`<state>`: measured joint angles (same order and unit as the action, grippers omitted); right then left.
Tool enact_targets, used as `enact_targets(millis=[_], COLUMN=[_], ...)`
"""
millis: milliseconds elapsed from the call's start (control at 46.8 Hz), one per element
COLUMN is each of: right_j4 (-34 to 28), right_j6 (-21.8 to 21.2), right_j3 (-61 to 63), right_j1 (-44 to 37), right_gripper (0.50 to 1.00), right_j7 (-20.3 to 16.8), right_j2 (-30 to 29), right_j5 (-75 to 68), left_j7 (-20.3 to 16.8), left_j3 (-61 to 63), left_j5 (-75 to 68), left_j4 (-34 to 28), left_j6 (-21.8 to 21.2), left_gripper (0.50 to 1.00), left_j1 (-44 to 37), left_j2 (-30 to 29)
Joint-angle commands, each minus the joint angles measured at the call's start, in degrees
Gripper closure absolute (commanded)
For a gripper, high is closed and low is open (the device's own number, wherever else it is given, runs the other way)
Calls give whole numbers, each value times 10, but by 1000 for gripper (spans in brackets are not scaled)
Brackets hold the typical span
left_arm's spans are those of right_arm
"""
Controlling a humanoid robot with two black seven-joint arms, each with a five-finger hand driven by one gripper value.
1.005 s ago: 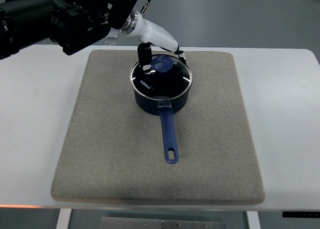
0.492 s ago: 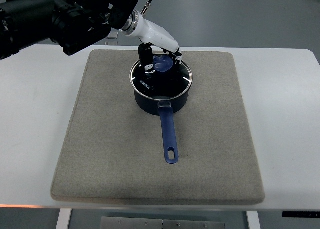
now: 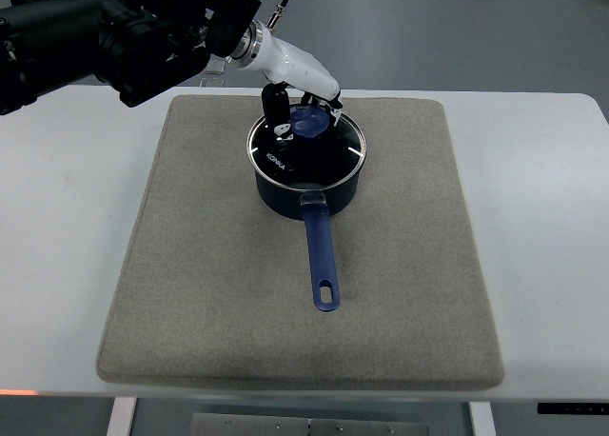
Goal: Open pot lid and place left with left hand
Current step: 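Close the left hand fingers around the blue lid knob, then lift the glass lid off the pot and carry it beside the pot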
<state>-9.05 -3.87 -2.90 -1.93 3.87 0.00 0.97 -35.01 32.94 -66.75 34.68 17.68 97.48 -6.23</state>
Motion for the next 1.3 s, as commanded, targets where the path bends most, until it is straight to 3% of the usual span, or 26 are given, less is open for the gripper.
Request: enact_targets(millis=[0, 620, 962, 1283], right_j4=[0, 0, 0, 0], right_j6=[0, 0, 0, 0], right_j3=[0, 0, -1, -1], right_j1=[0, 0, 0, 0], right_gripper=[585, 583, 583, 585], right_j7=[0, 0, 0, 0], right_j2=[0, 0, 0, 0], right_j5=[0, 0, 0, 0], left_j7=[0, 0, 0, 0], left_j3=[1, 4, 2, 0], left_j5=[0, 0, 5, 9], left_j4=[0, -24, -68, -99], left_j6=[-9, -23, -22, -22], left_gripper=[1000, 1000, 1000, 1000], left_j1=[1, 0, -2, -12], left_j2=[0, 1, 2, -56])
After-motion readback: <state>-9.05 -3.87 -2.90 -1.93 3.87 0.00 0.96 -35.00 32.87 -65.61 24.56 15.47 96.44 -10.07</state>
